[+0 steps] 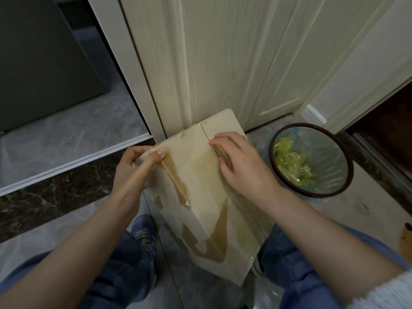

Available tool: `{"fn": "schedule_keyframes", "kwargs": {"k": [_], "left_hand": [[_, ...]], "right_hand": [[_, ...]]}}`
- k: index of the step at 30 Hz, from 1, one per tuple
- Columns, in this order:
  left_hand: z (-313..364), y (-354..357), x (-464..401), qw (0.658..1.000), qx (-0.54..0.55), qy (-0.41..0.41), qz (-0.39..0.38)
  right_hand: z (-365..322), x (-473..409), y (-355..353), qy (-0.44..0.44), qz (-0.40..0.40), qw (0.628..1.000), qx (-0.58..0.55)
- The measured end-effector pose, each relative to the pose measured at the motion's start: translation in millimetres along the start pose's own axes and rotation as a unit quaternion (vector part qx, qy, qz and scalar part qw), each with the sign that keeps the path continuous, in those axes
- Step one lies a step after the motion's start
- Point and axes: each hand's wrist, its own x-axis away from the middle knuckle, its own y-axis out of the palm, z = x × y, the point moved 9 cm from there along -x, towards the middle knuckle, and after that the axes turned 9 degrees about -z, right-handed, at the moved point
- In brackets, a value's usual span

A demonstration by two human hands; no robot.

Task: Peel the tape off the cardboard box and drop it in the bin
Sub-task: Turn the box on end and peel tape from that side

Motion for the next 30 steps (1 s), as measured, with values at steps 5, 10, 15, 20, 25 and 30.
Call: {"fn": "schedule_keyframes", "kwargs": {"k": [5, 10, 15, 20, 25, 30], "left_hand": [[-2, 1, 0, 1.0, -0.008, -0.004, -0.001], [-4, 0, -1, 1.0, -0.016, -0.007, -0.001], [-5, -2, -2, 1.0, -0.019, -0.005, 0.01], [-5, -3, -2, 1.0, -0.019, -0.001, 0.016], [-6, -6, -3, 0.999, -0.015, 0.0, 0.029], [-9, -10, -4, 0.999, -0.021, -0.003, 0.045]], "right_hand": [[0, 0, -1, 0.0, -0.005, 1.0, 0.0], [2, 1, 3, 0.01, -0.021, 1.0, 0.001], [-1, 4, 3, 0.003, -0.019, 1.0, -0.003], [-6, 3, 6, -0.008, -0.022, 1.0, -0.017], [-11, 3, 8, -0.008, -0.023, 0.999, -0.024], [-13, 1, 11, -0.009, -0.024, 0.999, -0.027]]}}
